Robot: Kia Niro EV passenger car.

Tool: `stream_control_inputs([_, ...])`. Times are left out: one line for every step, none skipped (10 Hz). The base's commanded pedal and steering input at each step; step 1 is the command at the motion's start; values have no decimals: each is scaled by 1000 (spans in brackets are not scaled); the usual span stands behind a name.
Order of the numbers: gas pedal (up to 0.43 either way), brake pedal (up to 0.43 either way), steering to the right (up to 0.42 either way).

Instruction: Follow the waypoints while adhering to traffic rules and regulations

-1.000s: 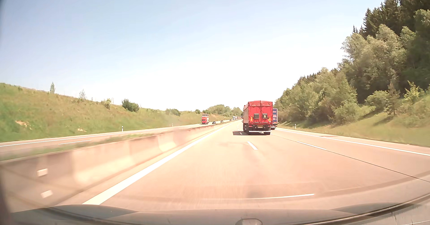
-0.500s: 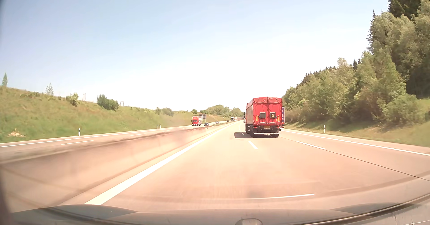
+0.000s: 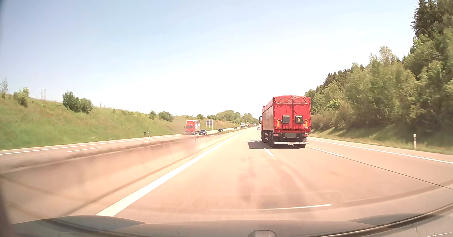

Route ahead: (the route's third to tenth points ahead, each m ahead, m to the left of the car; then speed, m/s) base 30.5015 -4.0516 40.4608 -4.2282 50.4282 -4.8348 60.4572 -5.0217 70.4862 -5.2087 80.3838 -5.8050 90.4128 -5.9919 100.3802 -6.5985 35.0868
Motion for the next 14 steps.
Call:
stream_control_inputs([268,0,2])
stream_control_inputs([260,0,2])
stream_control_inputs([260,0,2])
stream_control_inputs([248,0,2])
stream_control_inputs([248,0,2])
stream_control_inputs([248,0,2])
stream_control_inputs([248,0,2])
stream_control_inputs([248,0,2])
stream_control_inputs([248,0,2])
stream_control_inputs([248,0,3])
stream_control_inputs([248,0,4])
stream_control_inputs([248,0,5])
stream_control_inputs([248,0,6])
stream_control_inputs([248,0,5])
